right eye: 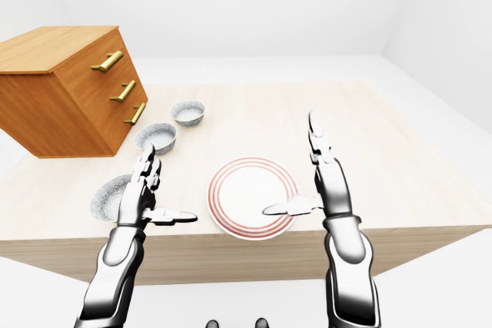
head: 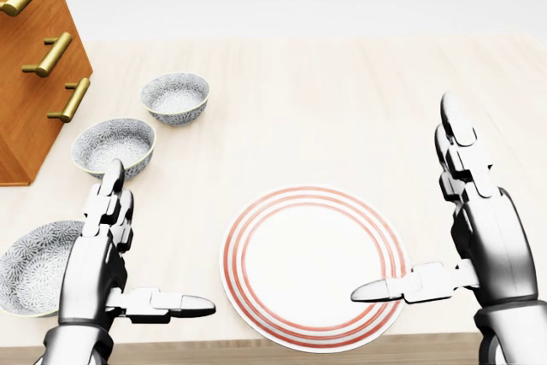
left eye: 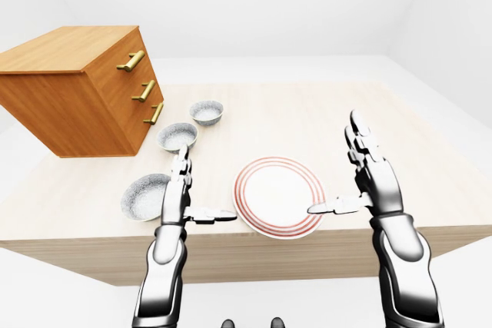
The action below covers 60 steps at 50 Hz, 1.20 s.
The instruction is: Put the bowl in the middle on the plate.
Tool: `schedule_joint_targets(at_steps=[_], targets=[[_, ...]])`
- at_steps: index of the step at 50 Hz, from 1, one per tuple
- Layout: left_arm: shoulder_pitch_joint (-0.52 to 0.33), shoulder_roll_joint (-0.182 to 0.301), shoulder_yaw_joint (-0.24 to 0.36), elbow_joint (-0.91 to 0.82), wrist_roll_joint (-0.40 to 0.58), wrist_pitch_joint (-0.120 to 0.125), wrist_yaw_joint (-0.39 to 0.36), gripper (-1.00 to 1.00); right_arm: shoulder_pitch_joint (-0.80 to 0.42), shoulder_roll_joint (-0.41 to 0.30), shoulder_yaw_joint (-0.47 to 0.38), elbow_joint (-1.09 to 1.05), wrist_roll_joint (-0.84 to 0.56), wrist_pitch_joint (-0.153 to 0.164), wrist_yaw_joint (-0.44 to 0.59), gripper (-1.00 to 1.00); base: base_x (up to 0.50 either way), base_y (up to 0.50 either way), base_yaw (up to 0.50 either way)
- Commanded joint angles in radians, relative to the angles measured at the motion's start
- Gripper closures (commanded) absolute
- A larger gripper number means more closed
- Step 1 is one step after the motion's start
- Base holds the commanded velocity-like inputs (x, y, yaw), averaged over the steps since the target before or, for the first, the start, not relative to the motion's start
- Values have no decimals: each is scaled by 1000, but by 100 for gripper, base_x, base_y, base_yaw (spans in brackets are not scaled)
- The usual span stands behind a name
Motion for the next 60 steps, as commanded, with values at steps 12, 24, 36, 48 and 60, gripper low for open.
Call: schedule_joint_targets(at_steps=[12, 24, 36, 48, 60], targets=[[13, -3, -11, -23, 14, 6, -1, -100, 14, -55, -247, -124, 11, 0, 147, -100, 0, 0, 0], [17, -4, -8, -7, 14, -9, 2, -100, 8, -124, -439, -60, 78, 0, 183, -100, 0, 0, 0], [23, -5, -12, -10, 21, -10, 10, -100, 2, -185, -546, -15, 104, 0, 182, -100, 0, 0, 0], [17, -3, -8, 32, 20, -42, 10, -100, 2, -218, -609, 81, 145, 0, 164, -100, 0, 0, 0], [27, -5, -14, -2, 25, -17, 7, -100, 15, -233, -618, 231, 173, 0, 124, -100, 0, 0, 0]])
